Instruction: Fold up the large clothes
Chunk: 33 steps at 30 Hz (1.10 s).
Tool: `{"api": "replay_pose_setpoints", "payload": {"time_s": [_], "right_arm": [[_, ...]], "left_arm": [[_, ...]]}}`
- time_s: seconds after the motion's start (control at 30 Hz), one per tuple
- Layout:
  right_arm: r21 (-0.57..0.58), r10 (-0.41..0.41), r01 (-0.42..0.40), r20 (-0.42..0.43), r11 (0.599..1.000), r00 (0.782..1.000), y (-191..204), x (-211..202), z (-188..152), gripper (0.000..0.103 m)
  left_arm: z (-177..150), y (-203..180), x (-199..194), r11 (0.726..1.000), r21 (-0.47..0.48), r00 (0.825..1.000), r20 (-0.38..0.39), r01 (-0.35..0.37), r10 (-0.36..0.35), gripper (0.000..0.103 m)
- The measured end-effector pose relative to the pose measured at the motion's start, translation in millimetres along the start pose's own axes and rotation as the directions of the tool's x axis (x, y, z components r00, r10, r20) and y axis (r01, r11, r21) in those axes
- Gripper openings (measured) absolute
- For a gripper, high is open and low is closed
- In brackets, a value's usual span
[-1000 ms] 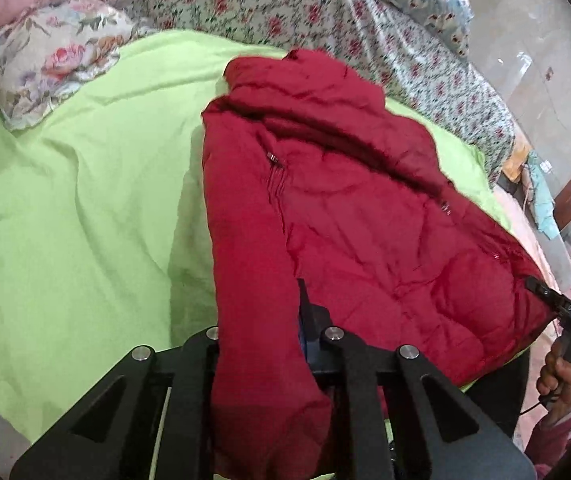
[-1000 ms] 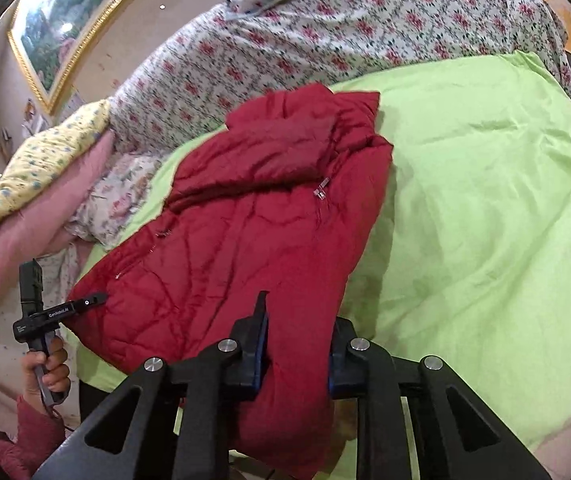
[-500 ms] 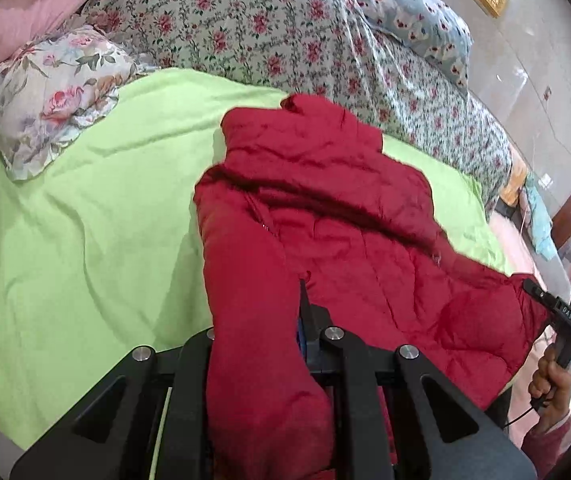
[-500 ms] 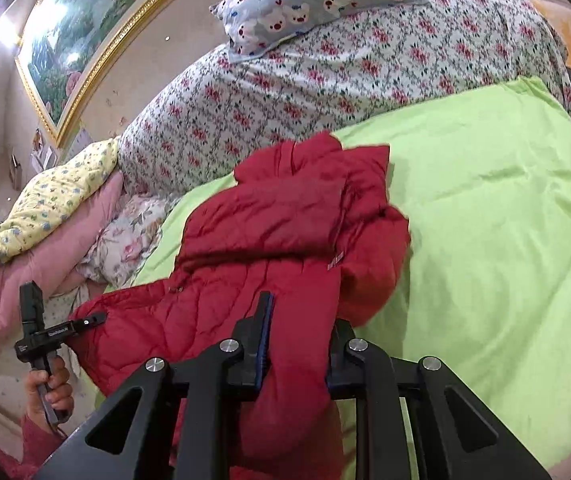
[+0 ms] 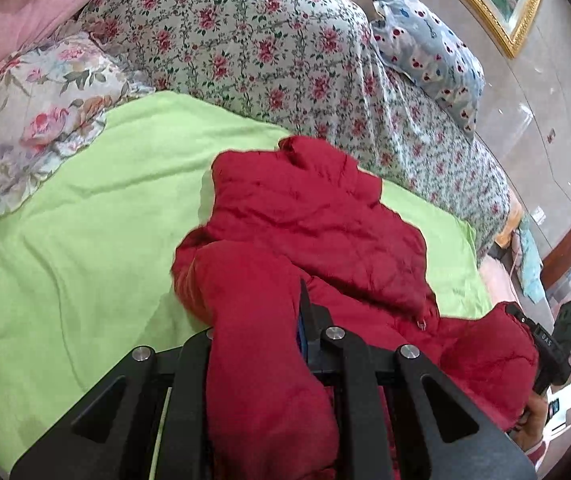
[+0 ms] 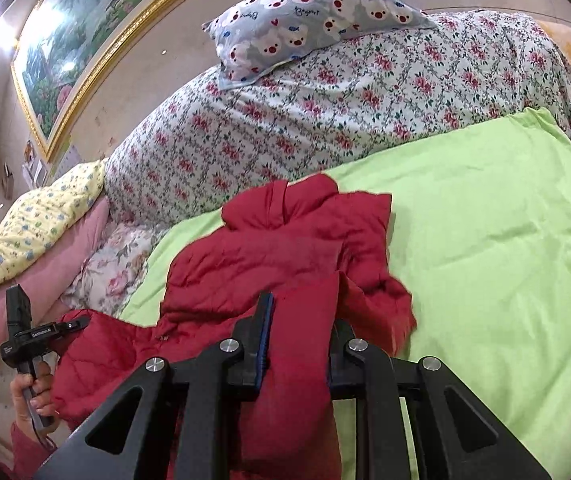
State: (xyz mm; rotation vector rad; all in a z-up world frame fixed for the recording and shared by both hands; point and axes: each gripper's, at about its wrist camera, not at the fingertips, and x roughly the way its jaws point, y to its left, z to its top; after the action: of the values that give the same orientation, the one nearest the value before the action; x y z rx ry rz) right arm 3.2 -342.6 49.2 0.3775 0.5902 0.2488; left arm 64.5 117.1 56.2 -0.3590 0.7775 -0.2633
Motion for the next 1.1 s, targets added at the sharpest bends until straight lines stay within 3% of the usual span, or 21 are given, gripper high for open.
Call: {"api": "replay_pose_setpoints", "payload": {"time_s": [0.63, 0.83, 1.1], "right_arm": [[-0.010, -0.048, 0.048, 0.053, 0.999, 0.997, -12.6, 75.0, 63.8, 0.020], [0.016, -0.095, 0.094, 0.059, 0.995, 0.994, -25.6, 101.5, 80.9, 0.020], [0.064, -0.195, 0.193, 0.038, 0.979, 0.980, -54.3, 150.9, 95.8, 0.020]], "left_arm": [[63.9, -4.9, 60.4, 0.998, -0.040, 0.998, 0.039, -0.052, 0.054, 0.015], [86.6, -8.1, 92.0, 0.996, -0.034, 0.996, 0.044, -0.080, 0.082, 0.015], [109.3, 0.8, 153.7, 0.986, -0.030, 0.986, -0.015, -0.164, 0.163, 0.015]]}}
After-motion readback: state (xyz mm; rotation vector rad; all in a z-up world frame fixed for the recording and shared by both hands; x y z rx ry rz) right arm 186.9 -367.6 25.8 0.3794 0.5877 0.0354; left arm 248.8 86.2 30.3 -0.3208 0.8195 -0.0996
